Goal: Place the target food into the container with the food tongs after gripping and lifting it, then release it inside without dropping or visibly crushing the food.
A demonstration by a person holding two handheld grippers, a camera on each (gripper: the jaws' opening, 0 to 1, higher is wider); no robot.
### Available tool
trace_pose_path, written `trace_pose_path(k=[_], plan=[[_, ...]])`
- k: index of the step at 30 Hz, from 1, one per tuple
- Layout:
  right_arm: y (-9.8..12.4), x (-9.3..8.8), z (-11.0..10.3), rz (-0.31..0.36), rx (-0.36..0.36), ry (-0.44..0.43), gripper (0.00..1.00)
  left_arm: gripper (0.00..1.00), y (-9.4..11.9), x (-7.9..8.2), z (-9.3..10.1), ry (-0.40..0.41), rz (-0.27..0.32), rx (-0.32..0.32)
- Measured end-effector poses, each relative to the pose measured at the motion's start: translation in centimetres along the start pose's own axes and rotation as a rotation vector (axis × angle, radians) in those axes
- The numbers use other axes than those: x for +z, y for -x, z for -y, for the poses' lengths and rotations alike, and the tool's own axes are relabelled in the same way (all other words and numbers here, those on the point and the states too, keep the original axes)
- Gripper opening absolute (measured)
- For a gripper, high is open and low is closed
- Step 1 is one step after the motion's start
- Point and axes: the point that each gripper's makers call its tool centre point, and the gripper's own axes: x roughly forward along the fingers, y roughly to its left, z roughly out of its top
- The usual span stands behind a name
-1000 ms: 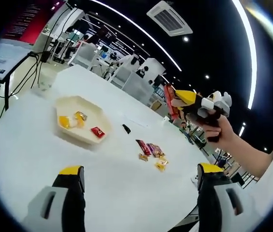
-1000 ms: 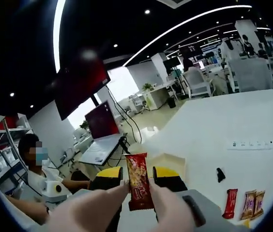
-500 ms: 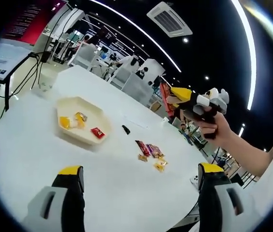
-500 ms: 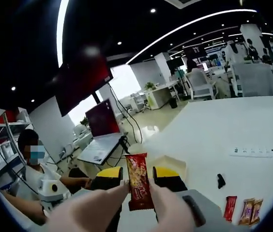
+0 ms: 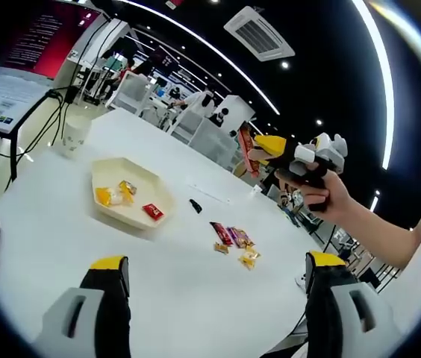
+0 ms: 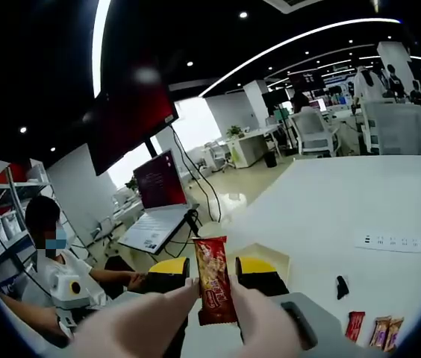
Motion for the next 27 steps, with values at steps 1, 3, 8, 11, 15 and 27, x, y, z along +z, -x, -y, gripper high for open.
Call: trace_pose_path(k=[1,3,8,11,15,27], plan=[[0.0,-0.2,0.1,-0.005,-0.002,0.001,0.23,0.99,0.0,0.0,0.0,0.001,0.003,0.001],[0.0,-0.3,0.3,-0.013,-0.005,0.007,0.23,0.99,0.0,-0.3,0.0,0.006,-0.002,0.002],[-0.1,-0.1,0.3,-0.013,-0.004,0.022,0.23,0.99,0.1,-0.9,0.3,0.006,-0.011,0.0],[-0.3,0.0,0.3,-0.012,-0.003,0.027,0.23,0.99,0.2,-1.0,0.3,0.01,-0.008,0.001],[-0.7,0.1,0.3,-0.014,0.003,0.028,0.23,0.99,0.6,-0.9,0.3,0.014,0.001,0.008],[-2.1,0.1,-0.1,-0.029,0.02,0.047,0.23,0.99,1.1,-0.2,-0.1,0.051,0.04,0.013]])
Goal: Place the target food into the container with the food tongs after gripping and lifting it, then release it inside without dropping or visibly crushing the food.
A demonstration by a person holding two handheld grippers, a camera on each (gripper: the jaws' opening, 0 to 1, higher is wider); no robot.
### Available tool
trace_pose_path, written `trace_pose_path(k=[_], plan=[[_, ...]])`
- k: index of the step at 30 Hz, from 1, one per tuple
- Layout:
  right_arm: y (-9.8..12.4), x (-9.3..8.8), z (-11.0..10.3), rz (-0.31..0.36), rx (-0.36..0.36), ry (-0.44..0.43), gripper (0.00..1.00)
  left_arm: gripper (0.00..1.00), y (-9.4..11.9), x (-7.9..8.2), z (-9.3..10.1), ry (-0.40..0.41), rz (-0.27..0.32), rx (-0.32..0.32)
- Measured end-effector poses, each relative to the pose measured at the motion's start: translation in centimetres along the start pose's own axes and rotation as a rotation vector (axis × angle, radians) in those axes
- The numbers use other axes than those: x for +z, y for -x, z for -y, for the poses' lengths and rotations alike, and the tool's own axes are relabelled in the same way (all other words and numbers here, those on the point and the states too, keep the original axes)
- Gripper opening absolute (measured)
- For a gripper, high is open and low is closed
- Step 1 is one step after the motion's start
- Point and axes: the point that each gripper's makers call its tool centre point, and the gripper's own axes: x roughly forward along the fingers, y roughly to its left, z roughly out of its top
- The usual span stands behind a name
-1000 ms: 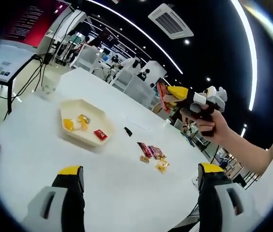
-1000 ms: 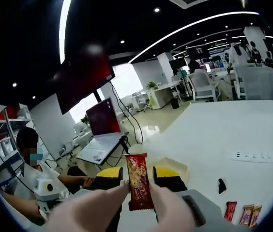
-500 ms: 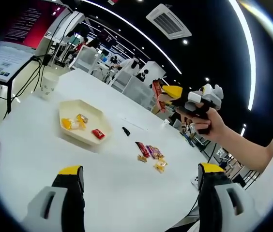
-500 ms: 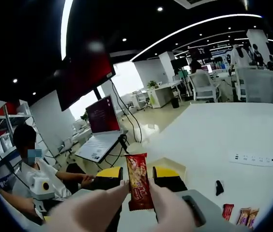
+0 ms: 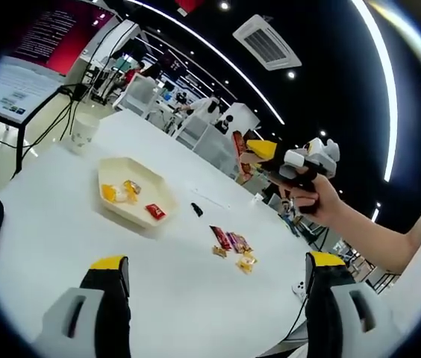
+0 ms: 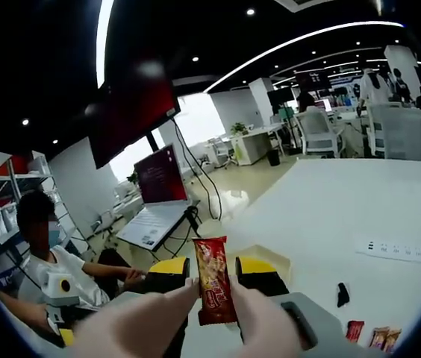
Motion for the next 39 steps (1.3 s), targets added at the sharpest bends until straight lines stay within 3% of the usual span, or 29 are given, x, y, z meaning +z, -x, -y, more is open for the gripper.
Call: trace_pose_path(k=[14,19,39], plan=[[-1.3,0.9,1.1,-0.005,-0.01,0.014,0.23,0.99,0.0,0.2,-0.4,0.003,0.007,0.007],[-1.9,0.9,1.5,-0.011,-0.012,0.013,0.23,0.99,0.0,1.3,-0.3,-0.042,0.051,0.001],[-4.2,1.3,2.9,-0.039,-0.019,0.013,0.23,0.99,-0.8,2.1,0.0,-0.084,0.062,-0.02]])
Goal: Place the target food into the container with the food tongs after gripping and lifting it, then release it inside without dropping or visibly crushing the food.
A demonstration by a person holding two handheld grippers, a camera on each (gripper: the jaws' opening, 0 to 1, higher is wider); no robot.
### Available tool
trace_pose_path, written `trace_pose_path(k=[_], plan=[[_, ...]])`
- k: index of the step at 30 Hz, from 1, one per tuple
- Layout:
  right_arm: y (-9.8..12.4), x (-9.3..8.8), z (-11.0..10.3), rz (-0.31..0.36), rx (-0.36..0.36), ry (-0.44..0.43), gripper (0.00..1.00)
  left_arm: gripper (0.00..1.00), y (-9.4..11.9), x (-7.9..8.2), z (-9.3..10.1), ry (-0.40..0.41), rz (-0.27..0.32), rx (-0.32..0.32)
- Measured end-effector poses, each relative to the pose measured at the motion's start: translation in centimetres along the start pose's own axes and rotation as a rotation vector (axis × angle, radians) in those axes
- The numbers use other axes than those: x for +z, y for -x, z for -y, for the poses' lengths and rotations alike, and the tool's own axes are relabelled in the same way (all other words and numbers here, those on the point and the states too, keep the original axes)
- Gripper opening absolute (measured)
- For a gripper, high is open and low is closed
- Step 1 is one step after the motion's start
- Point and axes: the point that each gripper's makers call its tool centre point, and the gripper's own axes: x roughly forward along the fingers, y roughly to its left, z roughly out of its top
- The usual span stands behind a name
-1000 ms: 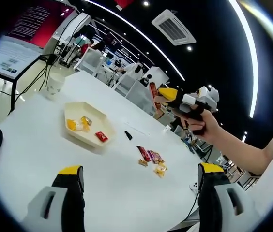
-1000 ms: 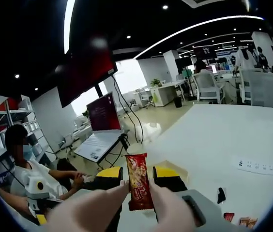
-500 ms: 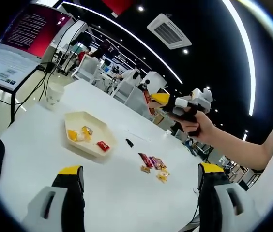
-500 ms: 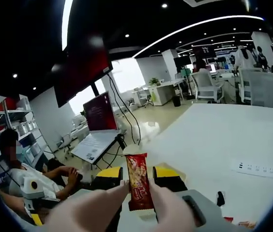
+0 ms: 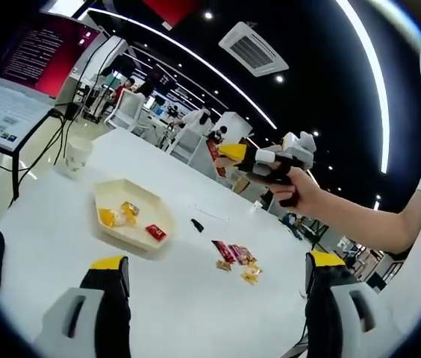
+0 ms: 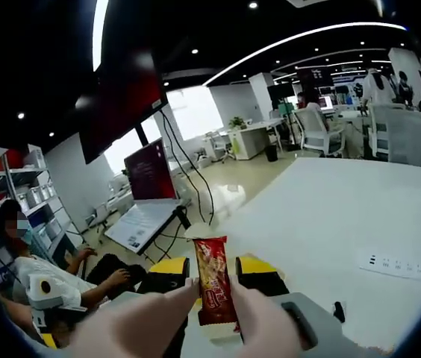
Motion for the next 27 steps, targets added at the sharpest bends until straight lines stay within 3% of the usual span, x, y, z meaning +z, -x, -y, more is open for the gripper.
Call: trace_pose_path(k=[27], plan=[[-2.8,1.6,0.1,-0.028,0.015,0.031,0.23,0.99,0.2,-0.6,0.1,0.014,-0.016,0.009]])
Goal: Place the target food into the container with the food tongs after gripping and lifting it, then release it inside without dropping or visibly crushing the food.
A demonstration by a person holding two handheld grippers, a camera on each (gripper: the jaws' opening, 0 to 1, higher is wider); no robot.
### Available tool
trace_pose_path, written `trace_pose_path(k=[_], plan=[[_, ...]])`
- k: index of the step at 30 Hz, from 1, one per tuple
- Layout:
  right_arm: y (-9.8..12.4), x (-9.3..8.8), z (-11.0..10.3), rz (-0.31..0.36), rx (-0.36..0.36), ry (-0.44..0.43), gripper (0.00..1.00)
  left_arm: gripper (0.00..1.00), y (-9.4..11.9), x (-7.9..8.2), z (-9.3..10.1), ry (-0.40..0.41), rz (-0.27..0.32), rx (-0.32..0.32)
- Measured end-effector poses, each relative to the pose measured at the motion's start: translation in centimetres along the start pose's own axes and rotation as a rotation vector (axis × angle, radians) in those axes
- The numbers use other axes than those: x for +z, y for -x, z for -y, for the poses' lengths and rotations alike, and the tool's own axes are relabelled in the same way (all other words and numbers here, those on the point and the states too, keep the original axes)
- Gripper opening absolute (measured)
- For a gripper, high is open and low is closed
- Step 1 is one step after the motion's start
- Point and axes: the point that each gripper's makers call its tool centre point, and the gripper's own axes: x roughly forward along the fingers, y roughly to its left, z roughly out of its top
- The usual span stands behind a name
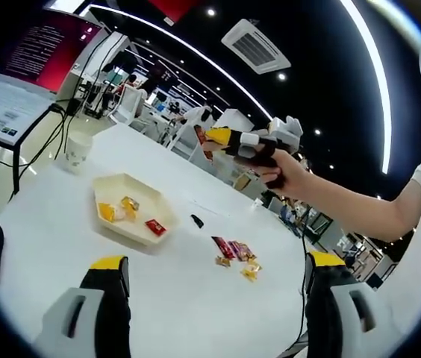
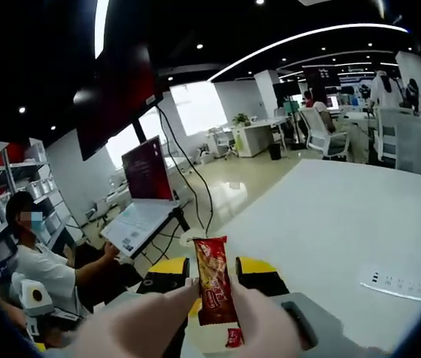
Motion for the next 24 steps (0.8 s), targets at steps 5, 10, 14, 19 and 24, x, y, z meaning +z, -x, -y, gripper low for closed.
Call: trace_pose_path(k=[5,10,14,19,24], plan=[[-0.4,0.1,-0.4,-0.006,-0.001,0.003,0.23,0.99,0.0,-0.1,0.1,0.002,0.0,0.001],[-1.4,0.5,0.5,-0.007,0.001,-0.007,0.23,0.99,0.2,-0.2,0.1,0.006,-0.001,0.002],[-2.0,0.1,0.5,-0.021,0.015,0.007,0.23,0.99,0.4,-0.5,0.1,0.012,-0.002,0.007],[-2.7,-0.4,1.0,-0.035,0.014,0.016,0.23,0.98,0.7,-0.5,0.3,0.014,0.002,0.007],[-3.0,-0.1,0.9,-0.025,-0.003,0.016,0.24,0.98,1.6,-0.1,0.9,0.003,0.012,0.001]])
